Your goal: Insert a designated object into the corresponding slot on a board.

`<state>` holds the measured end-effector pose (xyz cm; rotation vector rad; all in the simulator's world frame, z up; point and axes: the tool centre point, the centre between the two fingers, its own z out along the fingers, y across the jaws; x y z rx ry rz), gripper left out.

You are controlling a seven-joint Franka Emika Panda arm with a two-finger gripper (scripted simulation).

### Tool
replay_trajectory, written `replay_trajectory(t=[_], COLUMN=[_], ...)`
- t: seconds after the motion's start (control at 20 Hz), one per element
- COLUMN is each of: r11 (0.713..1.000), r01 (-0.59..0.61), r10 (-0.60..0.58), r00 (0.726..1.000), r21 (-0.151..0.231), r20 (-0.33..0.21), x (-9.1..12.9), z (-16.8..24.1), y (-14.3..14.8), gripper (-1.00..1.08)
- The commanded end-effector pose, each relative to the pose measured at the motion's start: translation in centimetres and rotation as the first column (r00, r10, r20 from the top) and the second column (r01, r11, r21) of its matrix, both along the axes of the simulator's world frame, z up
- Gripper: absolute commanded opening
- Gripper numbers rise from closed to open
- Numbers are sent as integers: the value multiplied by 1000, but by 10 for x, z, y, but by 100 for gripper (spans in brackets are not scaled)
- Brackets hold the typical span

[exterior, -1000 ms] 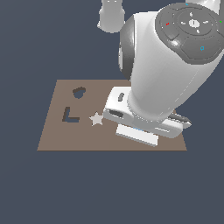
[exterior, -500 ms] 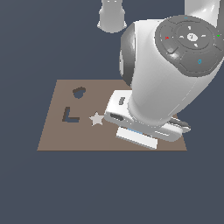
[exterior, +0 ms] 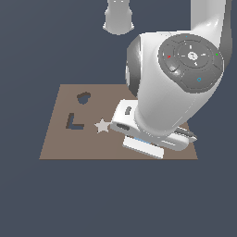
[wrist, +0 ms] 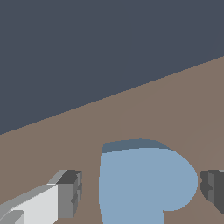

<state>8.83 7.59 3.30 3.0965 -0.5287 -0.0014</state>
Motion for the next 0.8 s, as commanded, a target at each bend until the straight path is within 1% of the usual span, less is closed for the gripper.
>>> replay_trajectory(t=[0.0,0.05,0.75], r11=[1000,1000,1000], r01=[0,0,8], r10=[0,0,-8], r00=[1000,1000,1000], r21=[0,0,0], r20=[1,1,1], x=[0,0,1], z=[-3,-3,-2], y=[0,0,-1], gripper=[100,-100,-100])
